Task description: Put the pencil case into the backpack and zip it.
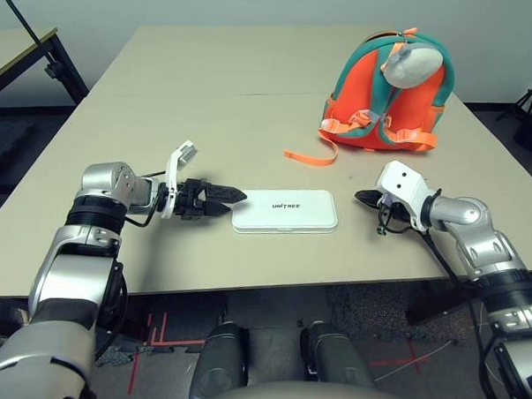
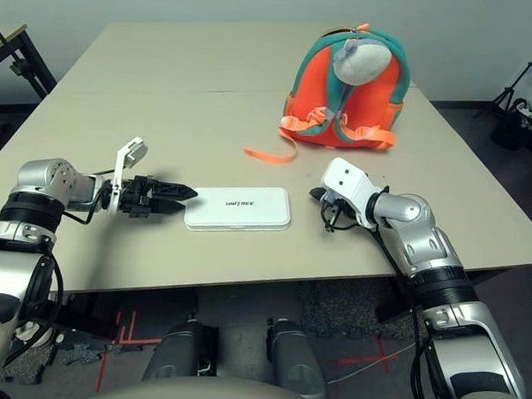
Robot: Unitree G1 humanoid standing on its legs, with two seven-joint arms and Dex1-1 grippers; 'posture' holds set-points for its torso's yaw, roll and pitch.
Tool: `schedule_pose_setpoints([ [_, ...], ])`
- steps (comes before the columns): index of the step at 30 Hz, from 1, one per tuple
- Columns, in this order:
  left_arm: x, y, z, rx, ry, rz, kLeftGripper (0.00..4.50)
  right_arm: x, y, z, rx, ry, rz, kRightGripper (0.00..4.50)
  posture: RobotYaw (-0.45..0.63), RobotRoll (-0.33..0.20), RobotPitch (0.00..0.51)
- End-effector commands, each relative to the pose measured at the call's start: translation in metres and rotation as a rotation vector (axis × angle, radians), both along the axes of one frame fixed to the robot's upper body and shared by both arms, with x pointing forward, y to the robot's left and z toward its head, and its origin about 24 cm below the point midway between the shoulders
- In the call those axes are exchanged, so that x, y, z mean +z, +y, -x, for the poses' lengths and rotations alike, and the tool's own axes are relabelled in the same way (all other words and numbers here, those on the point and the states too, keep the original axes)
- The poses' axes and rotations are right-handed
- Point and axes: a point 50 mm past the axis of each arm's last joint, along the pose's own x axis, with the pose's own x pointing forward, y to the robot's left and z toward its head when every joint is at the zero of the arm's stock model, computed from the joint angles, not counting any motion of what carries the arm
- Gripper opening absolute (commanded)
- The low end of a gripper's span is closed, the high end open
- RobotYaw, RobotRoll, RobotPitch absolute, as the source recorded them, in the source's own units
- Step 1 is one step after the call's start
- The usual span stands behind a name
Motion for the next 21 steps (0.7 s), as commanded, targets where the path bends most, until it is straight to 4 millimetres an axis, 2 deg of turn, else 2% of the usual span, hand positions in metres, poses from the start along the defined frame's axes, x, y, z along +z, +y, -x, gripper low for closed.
schedule_pose_setpoints([
  [1, -0.003, 0.0, -0.001, -0.008, 0.016, -0.027, 4.5, -0.007, 0.002, 0.003, 0.026, 0.023, 0.033, 0.02, -0.16, 0.0, 0.045],
  [14, -0.012, 0.001, 0.002, -0.015, 0.044, -0.033, 4.5, -0.013, 0.014, 0.005, 0.118, 0.033, 0.103, 0.02, -0.16, 0.0, 0.056],
  [21, -0.025, 0.001, 0.007, -0.037, 0.072, -0.055, 4.5, -0.016, 0.021, 0.005, 0.163, 0.044, 0.122, 0.02, -0.17, 0.0, 0.063],
])
